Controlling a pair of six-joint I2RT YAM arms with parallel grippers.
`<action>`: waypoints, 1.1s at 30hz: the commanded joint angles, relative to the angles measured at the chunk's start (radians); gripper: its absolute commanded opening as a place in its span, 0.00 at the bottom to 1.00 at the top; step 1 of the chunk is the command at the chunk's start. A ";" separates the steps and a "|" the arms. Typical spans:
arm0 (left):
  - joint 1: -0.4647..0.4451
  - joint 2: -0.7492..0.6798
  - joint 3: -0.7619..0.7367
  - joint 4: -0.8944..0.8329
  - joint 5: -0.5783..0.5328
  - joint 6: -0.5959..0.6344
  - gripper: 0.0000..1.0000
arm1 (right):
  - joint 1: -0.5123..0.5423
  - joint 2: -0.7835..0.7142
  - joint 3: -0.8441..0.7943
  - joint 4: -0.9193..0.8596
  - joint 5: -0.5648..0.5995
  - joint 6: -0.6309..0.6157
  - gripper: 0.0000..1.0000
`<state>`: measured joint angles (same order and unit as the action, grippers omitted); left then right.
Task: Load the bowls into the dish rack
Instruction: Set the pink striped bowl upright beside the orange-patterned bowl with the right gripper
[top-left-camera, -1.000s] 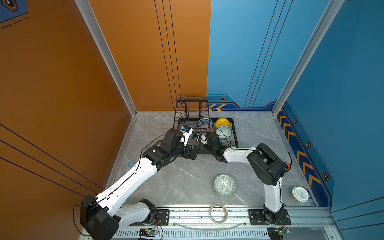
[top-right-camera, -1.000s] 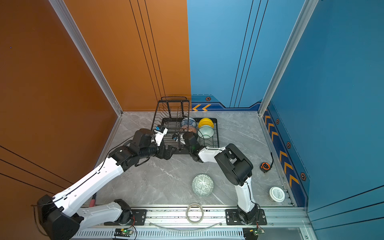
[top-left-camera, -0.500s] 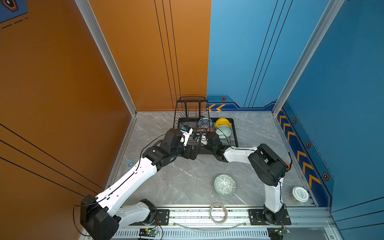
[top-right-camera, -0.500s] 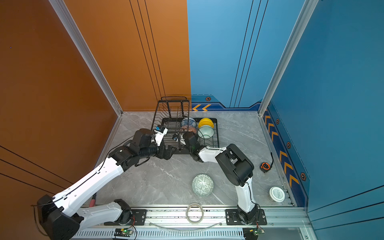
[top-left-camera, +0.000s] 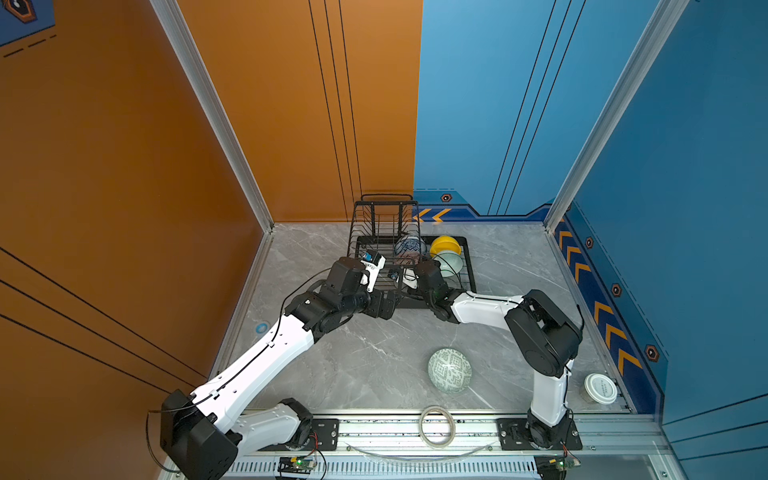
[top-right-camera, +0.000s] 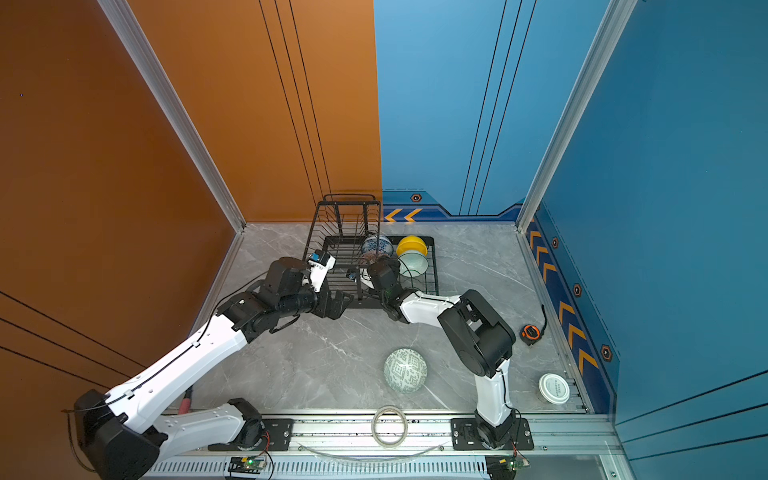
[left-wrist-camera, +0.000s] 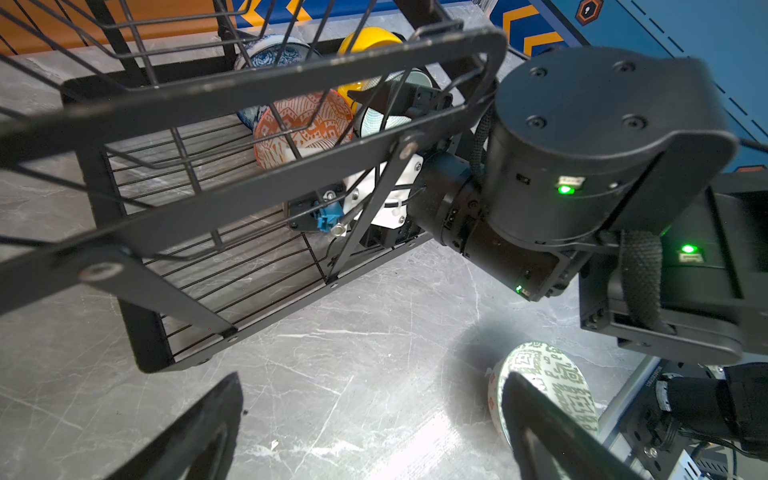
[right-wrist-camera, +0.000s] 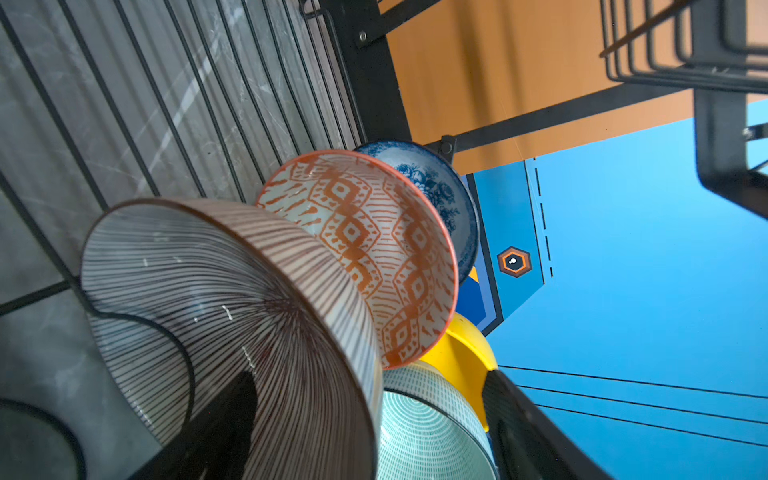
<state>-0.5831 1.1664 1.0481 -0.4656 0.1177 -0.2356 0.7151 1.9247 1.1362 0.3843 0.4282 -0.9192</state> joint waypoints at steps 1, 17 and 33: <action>0.003 -0.007 -0.011 -0.010 0.018 -0.011 0.98 | 0.001 -0.076 -0.022 0.005 0.004 -0.002 0.86; 0.002 -0.033 -0.011 -0.011 0.017 -0.014 0.98 | 0.021 -0.066 0.014 -0.104 0.142 -0.127 0.92; 0.000 -0.037 -0.011 -0.013 0.019 -0.014 0.98 | 0.022 -0.033 0.070 -0.241 0.241 -0.171 0.93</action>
<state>-0.5835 1.1450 1.0481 -0.4656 0.1177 -0.2359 0.7380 1.8824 1.1866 0.1970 0.6292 -1.0809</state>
